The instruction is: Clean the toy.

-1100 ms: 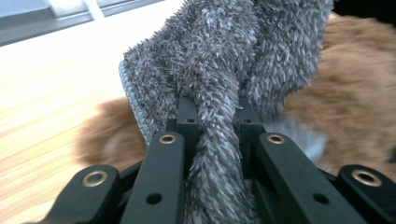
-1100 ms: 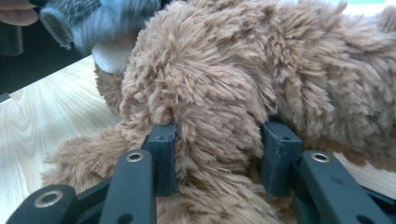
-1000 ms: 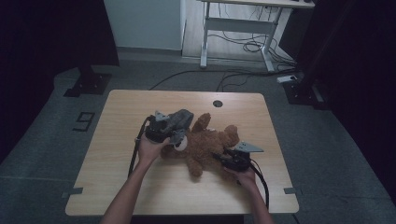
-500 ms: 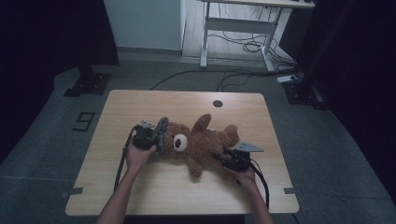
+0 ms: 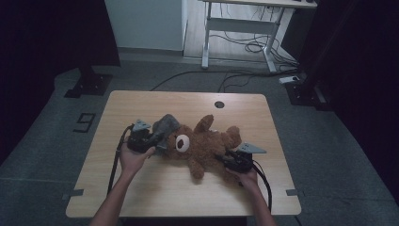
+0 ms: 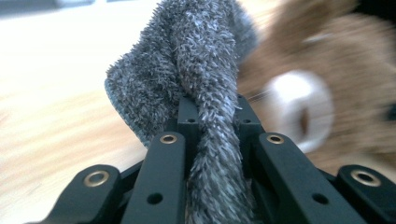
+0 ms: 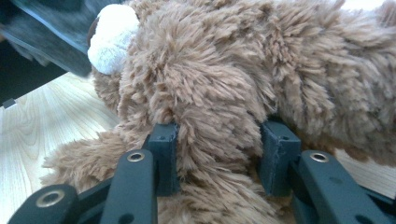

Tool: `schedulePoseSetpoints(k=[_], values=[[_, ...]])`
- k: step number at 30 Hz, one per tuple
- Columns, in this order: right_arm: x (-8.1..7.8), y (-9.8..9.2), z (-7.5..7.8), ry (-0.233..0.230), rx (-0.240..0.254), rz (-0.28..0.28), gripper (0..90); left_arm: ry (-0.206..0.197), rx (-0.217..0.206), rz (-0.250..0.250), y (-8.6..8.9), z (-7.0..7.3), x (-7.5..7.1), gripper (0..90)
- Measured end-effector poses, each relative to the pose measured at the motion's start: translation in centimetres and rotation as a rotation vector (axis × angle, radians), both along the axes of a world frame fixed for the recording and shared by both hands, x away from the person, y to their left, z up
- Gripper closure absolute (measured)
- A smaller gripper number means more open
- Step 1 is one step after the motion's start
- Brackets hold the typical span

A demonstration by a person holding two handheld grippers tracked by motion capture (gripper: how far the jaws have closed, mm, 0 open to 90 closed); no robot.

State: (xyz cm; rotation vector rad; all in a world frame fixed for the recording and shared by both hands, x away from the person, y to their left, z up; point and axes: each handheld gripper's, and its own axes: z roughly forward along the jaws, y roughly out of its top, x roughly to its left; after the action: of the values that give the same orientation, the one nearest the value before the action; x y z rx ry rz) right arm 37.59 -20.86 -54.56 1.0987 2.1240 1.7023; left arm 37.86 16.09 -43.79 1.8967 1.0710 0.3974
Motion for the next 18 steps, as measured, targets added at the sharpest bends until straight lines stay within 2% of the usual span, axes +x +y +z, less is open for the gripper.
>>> schedulePoseSetpoints(k=[2,3,5,6,7,8,9,11,12,13,14,15,16,17,18], values=[[0.0,0.0,0.0,0.000,0.000,0.001,56.7,-0.023,-0.016,-0.080,-2.6,1.1,-0.7,77.9],[0.0,0.0,0.0,0.000,0.000,0.001,56.6,-0.032,-0.011,-0.110,-3.8,1.5,-1.0,77.9],[0.0,0.0,0.0,0.000,0.001,0.000,56.6,-0.045,0.006,-0.146,-5.9,2.0,-1.2,77.8],[0.0,0.0,0.0,0.002,0.000,0.001,56.6,-0.042,0.028,-0.164,-7.7,1.9,-1.3,77.7],[0.0,0.0,0.0,0.002,0.000,0.001,56.6,-0.042,0.028,-0.164,-7.7,1.9,-1.3,77.8],[0.0,0.0,0.0,0.002,0.000,0.001,56.6,-0.027,0.047,-0.166,-8.6,1.5,-1.1,77.8],[0.0,0.0,0.0,0.002,0.000,0.003,56.6,0.007,0.083,-0.162,-9.4,0.5,-0.6,77.7],[0.0,0.0,0.0,0.001,-0.001,0.004,56.6,0.048,0.093,-0.144,-9.4,-1.0,-0.1,77.7],[0.0,0.0,0.0,-0.001,-0.002,0.005,56.6,0.048,0.093,-0.144,-9.4,-1.0,-0.1,77.7],[0.0,0.0,0.0,0.000,-0.004,0.008,56.6,0.072,0.083,-0.140,-8.9,-2.6,0.2,77.7],[0.0,0.0,0.0,-0.001,-0.008,0.012,56.6,0.076,0.061,-0.140,-8.4,-3.0,0.2,77.8],[0.0,0.0,0.0,-0.001,-0.008,0.012,56.6,0.076,0.061,-0.140,-8.4,-3.0,0.2,77.9],[-0.1,0.1,0.0,-0.008,-0.012,0.015,56.5,0.085,0.032,-0.143,-7.8,-3.2,0.0,77.9],[-0.2,0.2,0.1,-0.019,-0.026,0.024,56.6,0.074,0.019,-0.138,-6.8,-3.2,-0.4,78.0],[-0.2,0.3,0.1,-0.021,-0.030,0.027,56.6,0.074,0.019,-0.138,-6.8,-3.2,-0.4,77.9]])
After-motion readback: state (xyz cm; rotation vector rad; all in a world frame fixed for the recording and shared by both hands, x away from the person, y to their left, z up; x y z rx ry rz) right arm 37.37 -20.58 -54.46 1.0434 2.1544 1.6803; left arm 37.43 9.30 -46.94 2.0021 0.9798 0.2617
